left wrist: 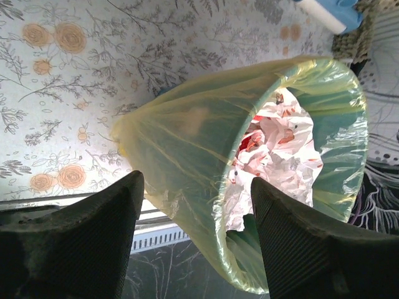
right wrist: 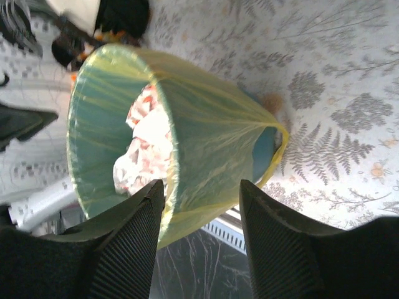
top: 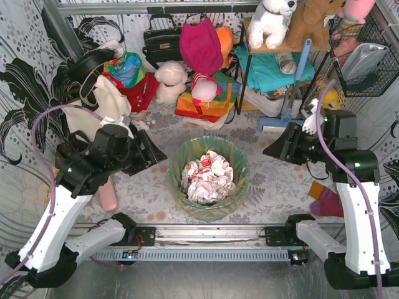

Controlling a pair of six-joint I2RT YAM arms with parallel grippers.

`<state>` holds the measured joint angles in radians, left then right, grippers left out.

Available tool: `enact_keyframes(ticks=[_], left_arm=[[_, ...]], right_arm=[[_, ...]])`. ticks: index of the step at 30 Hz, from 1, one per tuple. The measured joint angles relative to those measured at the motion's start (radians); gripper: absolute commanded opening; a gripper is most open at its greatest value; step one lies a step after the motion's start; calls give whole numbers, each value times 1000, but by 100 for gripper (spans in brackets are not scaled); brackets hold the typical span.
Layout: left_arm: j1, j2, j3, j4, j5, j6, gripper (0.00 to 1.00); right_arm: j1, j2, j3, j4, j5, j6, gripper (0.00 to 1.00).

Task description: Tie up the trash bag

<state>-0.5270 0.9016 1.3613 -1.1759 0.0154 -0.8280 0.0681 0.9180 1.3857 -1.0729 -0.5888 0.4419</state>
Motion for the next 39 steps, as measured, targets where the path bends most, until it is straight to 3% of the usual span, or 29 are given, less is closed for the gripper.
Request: enact_keyframes(ticks=[3,6,11,15,20,26,31,39], left_arm=[[-58,38,3,9,-22,-3,77],[-149,98,40,6,-82,-10,77],[-283,158,128,-31,-205,-42,75],[-355,160,153,-95,-292,-81,73],[-419,197,153,-149,-336,-110,69],[-433,214,148,-166,-349,-122,48],[-434,200,121,-164,-348,-122,43],[-434,204,103,-143,-344,-122,21]], right_arm=[[137,21,0,26,53,45,54],[353,81,29,34,167,87,55],[524,205,131,4,372,122,54],[557,230,179,-47,499,135,54],[590,242,183,-68,539,145,49],[599,246,119,-30,520,146,49],[599,239,43,6,484,146,48],[599,236,20,27,475,159,25]])
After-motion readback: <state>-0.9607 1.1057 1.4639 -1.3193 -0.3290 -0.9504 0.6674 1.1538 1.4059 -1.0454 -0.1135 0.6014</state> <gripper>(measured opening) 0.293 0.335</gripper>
